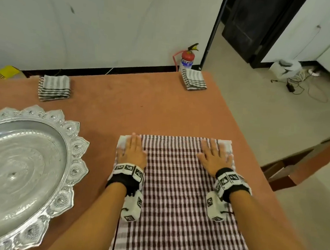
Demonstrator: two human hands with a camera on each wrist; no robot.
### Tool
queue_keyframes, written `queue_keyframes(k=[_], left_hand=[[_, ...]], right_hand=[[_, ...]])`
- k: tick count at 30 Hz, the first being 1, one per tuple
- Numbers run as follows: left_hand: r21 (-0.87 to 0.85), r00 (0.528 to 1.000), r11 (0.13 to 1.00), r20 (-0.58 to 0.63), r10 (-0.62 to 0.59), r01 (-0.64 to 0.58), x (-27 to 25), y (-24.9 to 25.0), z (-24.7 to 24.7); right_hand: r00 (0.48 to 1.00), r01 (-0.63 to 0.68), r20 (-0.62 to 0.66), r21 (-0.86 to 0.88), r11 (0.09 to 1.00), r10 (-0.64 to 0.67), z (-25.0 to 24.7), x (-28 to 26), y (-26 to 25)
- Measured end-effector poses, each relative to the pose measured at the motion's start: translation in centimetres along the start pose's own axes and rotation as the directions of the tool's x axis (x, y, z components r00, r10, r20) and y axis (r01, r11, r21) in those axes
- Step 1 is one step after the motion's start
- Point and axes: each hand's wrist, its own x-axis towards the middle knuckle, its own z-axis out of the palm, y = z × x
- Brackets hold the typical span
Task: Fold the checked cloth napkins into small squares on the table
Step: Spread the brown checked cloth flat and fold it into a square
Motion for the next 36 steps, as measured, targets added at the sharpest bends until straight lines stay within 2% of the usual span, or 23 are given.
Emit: queue_keyframes(k=[1, 2, 3, 5, 6, 8, 11, 13, 14, 16, 18, 19, 20, 22, 26, 27, 29, 31, 32, 34, 36], left_hand=[[-0.002, 0.999, 0.999, -0.018, -0.043, 0.043, 0.2, 0.4, -0.4], [0.012, 0.999, 0.999, -0.017, -0.031, 0.031, 0.0, 1.2, -0.4], [0.044, 0.998, 0.998, -0.020, 0.056, -0.055, -0.3, 2.7, -0.2], [0.078, 0.962, 0.960, 0.059, 0.266, -0.271, -1.6, 5.8, 0.8], [0.060, 0.944, 0.945, 0.101, 0.314, -0.321, -2.0, 6.6, 1.3], [0.054, 0.953, 0.956, 0.120, 0.280, -0.288, -1.7, 6.0, 1.7], [0.083, 0.994, 0.994, 0.095, 0.063, -0.071, -1.0, 1.5, 0.8], [0.094, 0.997, 0.994, 0.042, -0.062, 0.058, -1.6, -0.8, -0.5], [0.095, 0.998, 0.994, 0.018, -0.055, 0.053, -2.3, -0.8, -0.7], [0.126, 0.994, 0.986, -0.004, 0.106, -0.105, -5.0, 1.2, 0.0], [0.154, 0.959, 0.948, 0.093, 0.267, -0.278, -8.4, 3.6, 2.3], [0.143, 0.945, 0.939, 0.148, 0.292, -0.313, -9.8, 4.1, 3.6], [0.146, 0.944, 0.941, 0.177, 0.280, -0.306, -10.9, 3.8, 4.8], [0.133, 0.968, 0.968, 0.160, 0.192, -0.214, -11.5, 1.8, 5.5], [0.101, 0.997, 0.994, 0.065, -0.037, 0.030, -12.1, -2.2, 4.5], [0.097, 0.999, 0.995, 0.033, -0.020, 0.017, -12.4, -1.9, 4.5], [0.092, 0.988, 0.984, 0.034, 0.149, -0.152, -14.3, 0.4, 5.7], [0.127, 0.952, 0.946, 0.107, 0.285, -0.298, -17.1, 3.2, 7.9], [0.139, 0.943, 0.936, 0.130, 0.306, -0.323, -18.1, 3.8, 8.9], [0.159, 0.952, 0.942, 0.136, 0.275, -0.295, -18.8, 2.9, 9.8], [0.130, 0.982, 0.976, 0.097, 0.164, -0.176, -18.9, -0.1, 9.5]], right_hand=[[0.997, -0.079, -0.025, 0.012, 0.997, 0.079, -0.6, 0.1, 0.8], [0.991, -0.118, -0.060, 0.004, 0.993, 0.118, -0.7, 0.0, 0.7], [0.988, -0.101, -0.116, -0.017, 0.995, 0.098, -0.8, -0.1, -0.1], [0.986, 0.064, -0.150, -0.060, 0.996, -0.072, -0.1, -0.5, -3.0], [0.980, 0.155, -0.114, -0.059, 0.986, -0.161, 0.7, -0.9, -4.2], [0.980, 0.196, -0.034, -0.035, 0.980, -0.197, 2.1, -1.4, -4.0], [0.999, 0.027, -0.020, 0.020, 0.999, -0.027, 1.9, -2.1, 0.6], [0.995, -0.087, -0.038, 0.009, 0.996, 0.087, 0.9, -2.7, 2.7], [0.992, -0.115, -0.056, -0.019, 0.993, 0.114, 0.6, -3.1, 2.8], [0.993, -0.065, -0.102, -0.049, 0.997, 0.060, 1.2, -4.7, 0.5], [0.992, 0.091, -0.078, -0.066, 0.994, -0.096, 3.8, -7.4, -2.7], [0.985, 0.163, -0.041, -0.052, 0.985, -0.165, 5.5, -9.0, -3.7], [0.980, 0.199, -0.014, -0.038, 0.979, -0.200, 7.2, -10.7, -3.8], [0.982, 0.188, -0.024, -0.034, 0.982, -0.188, 8.9, -12.5, -1.7], [0.999, -0.003, -0.035, 0.035, 0.999, 0.004, 8.2, -13.5, 5.2], [0.997, -0.052, -0.062, 0.027, 0.998, 0.054, 7.7, -13.5, 6.0], [0.990, -0.034, -0.139, 0.002, 0.999, 0.034, 7.5, -14.0, 5.3], [0.982, 0.117, -0.145, -0.050, 0.992, -0.123, 8.9, -15.8, 2.6], [0.972, 0.197, -0.112, -0.074, 0.978, -0.205, 10.2, -17.0, 1.4], [0.959, 0.275, -0.044, -0.090, 0.957, -0.280, 12.5, -18.7, 1.1], [0.973, 0.225, -0.044, -0.063, 0.972, -0.228, 13.1, -19.3, 3.6]])
